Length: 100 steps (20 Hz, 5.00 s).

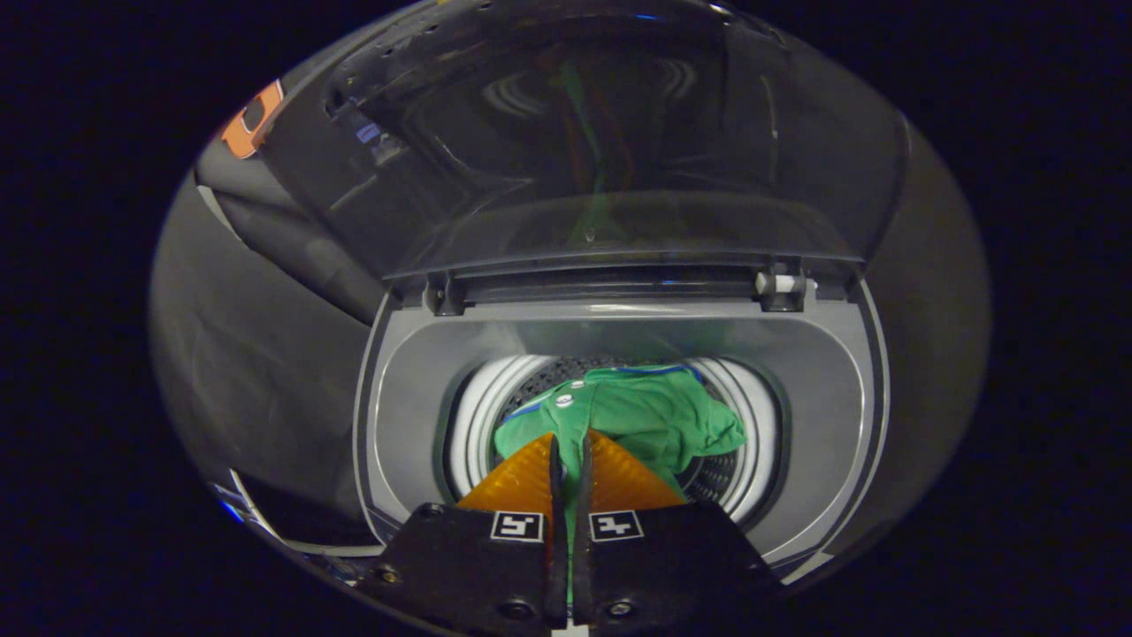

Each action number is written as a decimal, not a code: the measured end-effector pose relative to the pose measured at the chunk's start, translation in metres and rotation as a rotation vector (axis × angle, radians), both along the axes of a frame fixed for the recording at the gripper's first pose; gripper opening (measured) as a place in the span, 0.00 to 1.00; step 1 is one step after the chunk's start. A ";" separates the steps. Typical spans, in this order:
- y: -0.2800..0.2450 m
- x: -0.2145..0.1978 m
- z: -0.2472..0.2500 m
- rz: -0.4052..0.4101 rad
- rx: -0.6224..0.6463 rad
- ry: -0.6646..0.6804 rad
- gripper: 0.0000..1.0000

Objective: Put the clothes into the washing machine and then close the washing machine lid.

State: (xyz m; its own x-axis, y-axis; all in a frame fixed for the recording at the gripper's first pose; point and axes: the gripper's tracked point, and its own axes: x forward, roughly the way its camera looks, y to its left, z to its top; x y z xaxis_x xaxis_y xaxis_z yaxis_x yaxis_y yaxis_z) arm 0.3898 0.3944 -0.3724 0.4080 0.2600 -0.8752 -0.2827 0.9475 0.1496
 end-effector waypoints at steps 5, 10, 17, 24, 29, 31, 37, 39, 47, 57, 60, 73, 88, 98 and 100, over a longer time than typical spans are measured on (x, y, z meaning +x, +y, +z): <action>0.002 0.001 -0.004 -0.004 -0.011 0.002 0.06; 0.004 0.000 -0.004 -0.001 -0.002 -0.010 0.07; 0.002 0.000 0.007 0.065 -0.076 -0.053 0.93; 0.016 -0.010 0.041 0.132 -0.027 -0.114 0.93; 0.029 -0.014 0.110 0.149 0.101 -0.194 0.93; 0.032 -0.017 0.143 0.147 0.170 -0.214 0.93; 0.036 -0.011 0.261 0.171 0.334 -0.352 0.93; 0.039 -0.008 0.299 0.189 0.365 -0.400 0.93; 0.056 0.095 0.333 0.154 0.283 -0.499 1.00; 0.067 0.159 0.243 0.028 0.136 -0.406 1.00; 0.066 0.160 0.232 0.032 0.109 -0.400 1.00; 0.062 0.150 0.231 0.048 0.100 -0.523 1.00; 0.057 0.118 0.228 0.066 0.104 -0.589 1.00; 0.051 0.089 0.225 0.064 0.110 -0.660 1.00; 0.050 0.078 0.221 0.064 0.105 -0.672 1.00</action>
State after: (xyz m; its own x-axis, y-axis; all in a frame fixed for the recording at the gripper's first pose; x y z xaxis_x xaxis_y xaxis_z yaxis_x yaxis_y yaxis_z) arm 0.4679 0.4440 -0.1516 0.8353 0.3714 -0.4054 -0.4011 0.9159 0.0126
